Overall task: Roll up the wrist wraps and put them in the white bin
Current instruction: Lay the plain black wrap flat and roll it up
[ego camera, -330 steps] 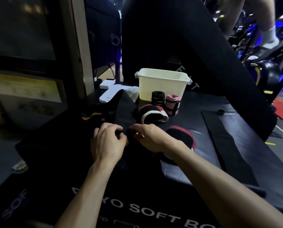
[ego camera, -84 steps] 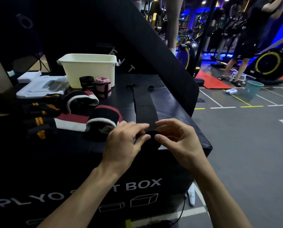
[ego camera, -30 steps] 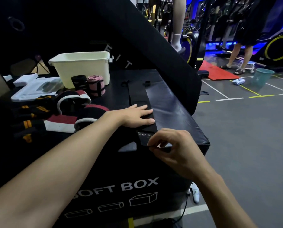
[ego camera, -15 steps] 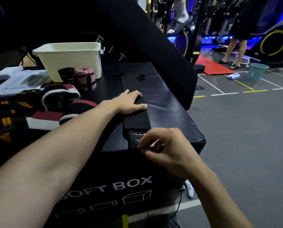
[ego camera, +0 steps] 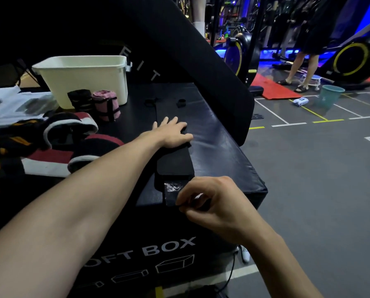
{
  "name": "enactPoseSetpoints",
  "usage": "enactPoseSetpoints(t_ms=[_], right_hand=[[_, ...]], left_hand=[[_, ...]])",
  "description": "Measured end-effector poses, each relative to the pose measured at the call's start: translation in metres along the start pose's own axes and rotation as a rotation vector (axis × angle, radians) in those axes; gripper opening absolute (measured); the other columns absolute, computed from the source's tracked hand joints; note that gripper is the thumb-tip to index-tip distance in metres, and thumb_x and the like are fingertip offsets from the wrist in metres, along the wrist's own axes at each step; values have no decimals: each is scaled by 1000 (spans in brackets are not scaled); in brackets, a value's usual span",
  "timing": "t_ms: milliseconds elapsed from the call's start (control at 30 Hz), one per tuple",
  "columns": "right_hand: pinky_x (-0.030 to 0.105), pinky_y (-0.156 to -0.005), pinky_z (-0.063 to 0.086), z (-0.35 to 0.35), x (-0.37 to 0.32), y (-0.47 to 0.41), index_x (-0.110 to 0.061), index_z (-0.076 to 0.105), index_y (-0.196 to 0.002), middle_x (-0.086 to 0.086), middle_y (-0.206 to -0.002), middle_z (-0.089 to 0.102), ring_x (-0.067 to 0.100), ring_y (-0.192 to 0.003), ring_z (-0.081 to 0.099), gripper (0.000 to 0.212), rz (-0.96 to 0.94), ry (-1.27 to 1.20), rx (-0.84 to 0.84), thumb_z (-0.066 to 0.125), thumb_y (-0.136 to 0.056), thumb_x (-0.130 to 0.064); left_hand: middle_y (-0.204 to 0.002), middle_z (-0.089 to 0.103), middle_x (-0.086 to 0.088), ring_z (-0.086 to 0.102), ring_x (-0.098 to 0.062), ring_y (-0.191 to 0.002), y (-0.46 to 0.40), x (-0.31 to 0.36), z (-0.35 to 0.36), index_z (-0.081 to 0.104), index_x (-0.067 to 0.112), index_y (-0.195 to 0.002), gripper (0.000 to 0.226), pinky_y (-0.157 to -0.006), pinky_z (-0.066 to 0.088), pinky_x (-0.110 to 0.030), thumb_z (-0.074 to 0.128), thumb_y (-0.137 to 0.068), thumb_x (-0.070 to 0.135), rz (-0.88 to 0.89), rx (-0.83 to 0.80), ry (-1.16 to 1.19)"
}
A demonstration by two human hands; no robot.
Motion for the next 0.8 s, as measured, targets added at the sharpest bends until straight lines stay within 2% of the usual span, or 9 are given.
enactPoseSetpoints(t_ms=[100,167,267,300,367,433,500,700,800], right_hand=[[15,-67,51,-1,-2,1,-20,75,-88,-12,-84,71,4,-76,68,16,-11,24,17,75,-81,-6],[17,-68,54,-2,-3,2,-21,74,-88,-11,-85,71,4,-77,68,14,-18,39,33,75,-82,-8],[22,-68,55,-5,-8,4,-23,72,-88,-12,-85,69,3,-76,67,15,-46,81,79,76,-82,-11],[24,-68,56,-5,-8,5,-24,72,-88,-12,-84,69,4,-76,67,15,-52,88,102,76,-82,-11],[30,-66,57,-7,-10,6,-25,72,-88,-12,-84,69,6,-75,67,15,-57,99,141,77,-82,-12],[34,-66,57,-8,-13,6,-25,72,-88,-12,-85,70,7,-75,68,15,-49,94,175,77,-82,-12],[35,-66,57,-9,-14,5,-25,73,-89,-12,-85,70,7,-76,68,15,-26,82,193,78,-83,-12],[38,-66,58,-4,-15,-3,-31,72,-87,-18,-78,70,3,-75,67,10,85,152,235,71,-77,-28],[36,-68,58,0,-18,-8,-30,73,-88,-18,-78,71,2,-77,67,10,106,173,214,75,-79,-24]], left_hand=[[-174,0,0,-9,-27,-159,5,-2,1,19,34,-163,68,-125,-9,-57,40,-102,55,30,44,33],[-173,5,2,-5,-26,-159,11,-4,-7,26,32,-161,63,-124,-8,-57,40,-104,56,44,128,92],[-158,44,-6,35,-25,-150,36,-2,-40,60,21,-141,43,-124,21,-44,51,-105,44,124,382,280],[-142,58,-5,52,-21,-135,52,1,-52,68,20,-128,33,-116,35,-34,57,-103,37,185,471,340],[-109,70,2,66,-12,-99,94,3,-66,77,23,-107,14,-91,50,-26,67,-99,29,283,560,435],[-91,74,8,68,-10,-80,139,4,-68,79,26,-96,7,-76,53,-26,72,-96,28,348,533,486],[-86,77,11,69,-5,-74,181,3,-59,81,23,-96,6,-71,52,-21,75,-94,24,381,456,514],[-101,76,9,73,-12,-95,246,-13,-21,79,22,-111,20,-85,55,-24,77,-91,17,347,354,590],[-96,73,10,72,-13,-91,252,-12,-13,80,23,-108,18,-82,55,-26,79,-90,18,332,389,580]])
Point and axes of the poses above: each hand's wrist, its own y-axis away from the middle knuckle, its own z-axis out of the palm, x = y × z, the point moved 8 cm from there along -y, towards the middle knuckle
